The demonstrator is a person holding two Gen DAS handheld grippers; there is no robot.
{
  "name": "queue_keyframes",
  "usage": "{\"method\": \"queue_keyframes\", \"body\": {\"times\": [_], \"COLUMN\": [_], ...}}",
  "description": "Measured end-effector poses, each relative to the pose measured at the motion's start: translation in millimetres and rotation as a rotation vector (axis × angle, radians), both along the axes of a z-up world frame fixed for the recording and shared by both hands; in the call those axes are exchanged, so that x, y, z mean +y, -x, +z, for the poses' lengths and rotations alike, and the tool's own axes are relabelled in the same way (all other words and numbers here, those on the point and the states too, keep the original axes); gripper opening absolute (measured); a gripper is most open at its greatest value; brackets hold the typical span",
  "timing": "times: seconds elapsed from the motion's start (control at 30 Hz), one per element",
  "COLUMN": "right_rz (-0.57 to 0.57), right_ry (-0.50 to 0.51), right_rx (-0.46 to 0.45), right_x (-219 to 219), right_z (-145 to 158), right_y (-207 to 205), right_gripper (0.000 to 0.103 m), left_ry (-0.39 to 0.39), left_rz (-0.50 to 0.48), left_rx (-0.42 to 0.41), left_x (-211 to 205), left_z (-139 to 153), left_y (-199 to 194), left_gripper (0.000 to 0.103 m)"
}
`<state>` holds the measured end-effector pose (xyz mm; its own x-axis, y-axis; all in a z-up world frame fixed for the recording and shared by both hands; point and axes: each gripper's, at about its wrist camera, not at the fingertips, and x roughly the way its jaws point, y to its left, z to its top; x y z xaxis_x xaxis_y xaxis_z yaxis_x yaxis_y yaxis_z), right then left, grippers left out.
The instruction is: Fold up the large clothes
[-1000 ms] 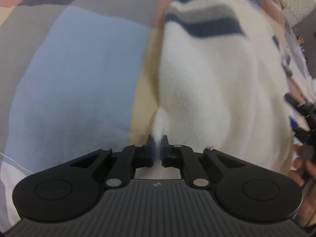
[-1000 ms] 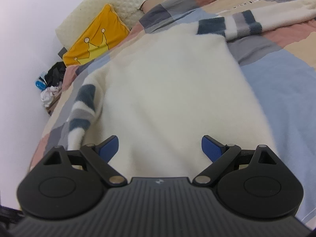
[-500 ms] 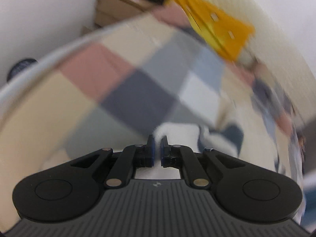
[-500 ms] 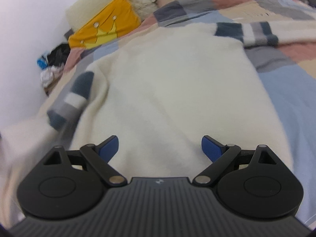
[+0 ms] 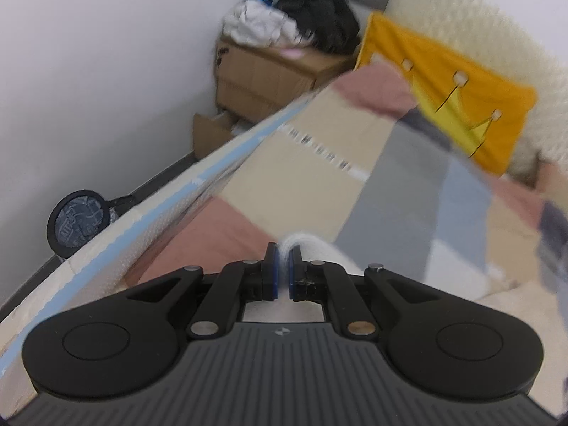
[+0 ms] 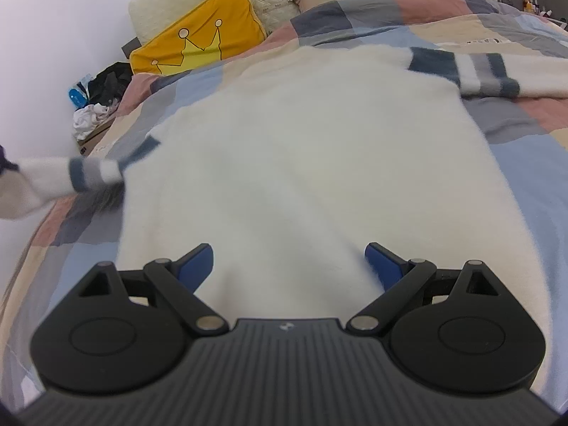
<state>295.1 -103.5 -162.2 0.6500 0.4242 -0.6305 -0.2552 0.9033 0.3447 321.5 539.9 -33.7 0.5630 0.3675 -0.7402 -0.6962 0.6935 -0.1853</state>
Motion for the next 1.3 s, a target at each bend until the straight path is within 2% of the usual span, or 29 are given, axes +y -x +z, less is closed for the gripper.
{"method": "queue_keyframes", "body": {"times": [0.07,0.17,0.23,0.33,0.43,0.57,0.63,0.7,0.9,1.0,1.17,1.3], "right_rz": [-0.008,-0.021,-0.036,-0.047,-0.041,-0.032,-0.036,-0.042,-0.036,-0.03,-0.051,-0.05], "right_ry": [-0.004,0.011,0.011,0.011,0.031,0.052,0.039,0.02,-0.032,-0.051,-0.069,-0.105], "right_rx": [0.0,0.007,0.02,0.028,0.04,0.03,0.031,0.034,0.027,0.019,-0.01,-0.009], "right_x": [2,5,5,7,12,14,12,9,1,-4,-18,-30], "right_z": [1,1,0,-1,-3,-2,-1,0,6,9,15,17], "right_y": [1,2,0,-2,-3,-2,-2,-2,2,6,15,22], "right_gripper": [0.095,0.093,0.093,0.094,0.095,0.095,0.094,0.093,0.092,0.092,0.092,0.092], "left_ry": [0.007,0.062,0.08,0.087,0.078,0.067,0.062,0.063,0.049,0.087,0.194,0.305], "left_rz": [-0.005,0.012,0.014,0.015,0.024,0.023,0.026,0.023,-0.028,-0.069,-0.157,-0.221], "left_rx": [0.046,0.083,0.068,0.065,0.069,0.145,0.152,0.157,0.141,0.112,0.062,0.013], "left_x": [8,19,25,26,21,13,5,-7,-61,-97,-180,-251], "left_z": [-31,-76,-94,-106,-105,-99,-90,-80,-49,-39,-37,-46], "left_y": [-10,-9,-5,-1,3,6,13,23,59,79,102,108], "left_gripper": [0.006,0.007,0.007,0.012,0.022,0.054,0.059,0.071,0.073,0.073,0.073,0.073]}}
